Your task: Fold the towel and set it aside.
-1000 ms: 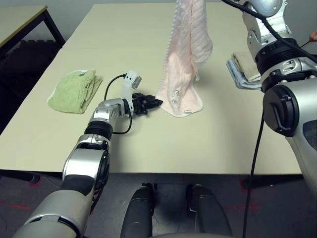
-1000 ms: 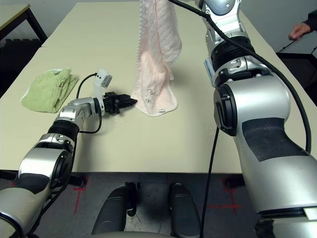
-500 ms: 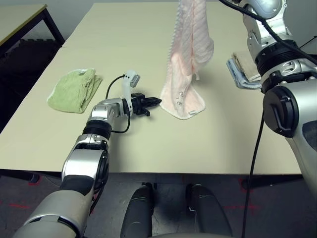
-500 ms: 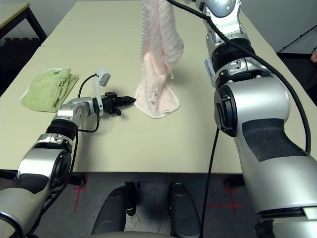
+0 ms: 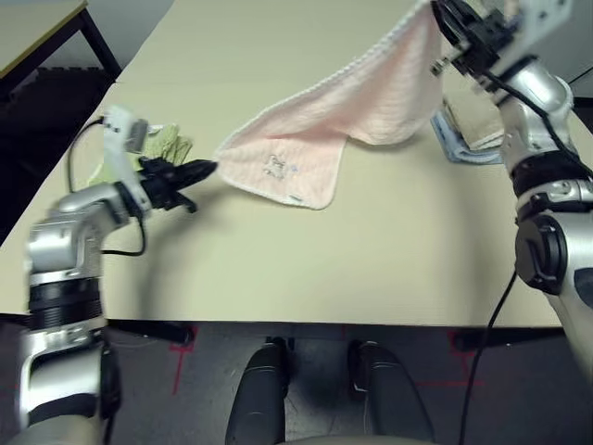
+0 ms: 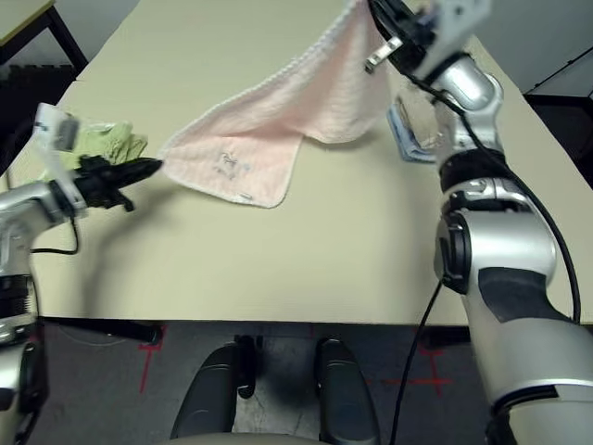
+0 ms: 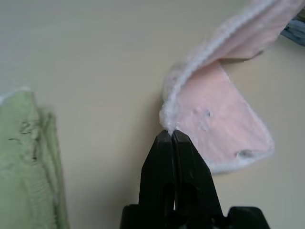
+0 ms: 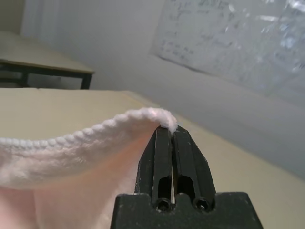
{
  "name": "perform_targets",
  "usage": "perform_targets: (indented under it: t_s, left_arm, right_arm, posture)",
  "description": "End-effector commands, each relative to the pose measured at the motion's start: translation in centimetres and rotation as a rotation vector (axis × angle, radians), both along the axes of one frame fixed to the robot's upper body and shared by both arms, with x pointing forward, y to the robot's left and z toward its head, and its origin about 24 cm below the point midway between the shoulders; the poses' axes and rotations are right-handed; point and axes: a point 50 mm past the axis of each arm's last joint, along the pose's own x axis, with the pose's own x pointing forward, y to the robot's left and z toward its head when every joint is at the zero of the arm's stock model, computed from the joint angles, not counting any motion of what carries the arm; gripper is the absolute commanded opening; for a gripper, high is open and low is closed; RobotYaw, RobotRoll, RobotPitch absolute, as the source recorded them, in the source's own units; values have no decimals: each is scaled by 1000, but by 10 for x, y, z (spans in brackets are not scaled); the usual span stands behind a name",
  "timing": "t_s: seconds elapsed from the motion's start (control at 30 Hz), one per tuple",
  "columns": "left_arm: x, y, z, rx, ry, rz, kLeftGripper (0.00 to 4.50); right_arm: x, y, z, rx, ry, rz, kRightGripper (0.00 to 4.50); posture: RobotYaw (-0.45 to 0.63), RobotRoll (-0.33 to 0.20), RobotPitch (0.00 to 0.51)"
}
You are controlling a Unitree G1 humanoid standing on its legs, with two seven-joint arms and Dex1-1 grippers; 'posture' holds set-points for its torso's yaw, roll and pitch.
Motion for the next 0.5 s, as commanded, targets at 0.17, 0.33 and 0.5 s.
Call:
perform_targets:
  t_s: [0.17,0.33,0.5]
  left_arm:
    - [-8,13,40,156,-58,42,72]
    - [-5,13,77,233,-178,53,72]
    - [2,9,104,249,-273,56,72]
  right_arm:
    - [-17,-51,-12,118,200,63,0]
    - [-19,-66,4,246,189,24,0]
    - [-17,-68,11,334,247,80,0]
  posture:
    - [27,0,209]
    - [39,0,218]
    - [43,0,231]
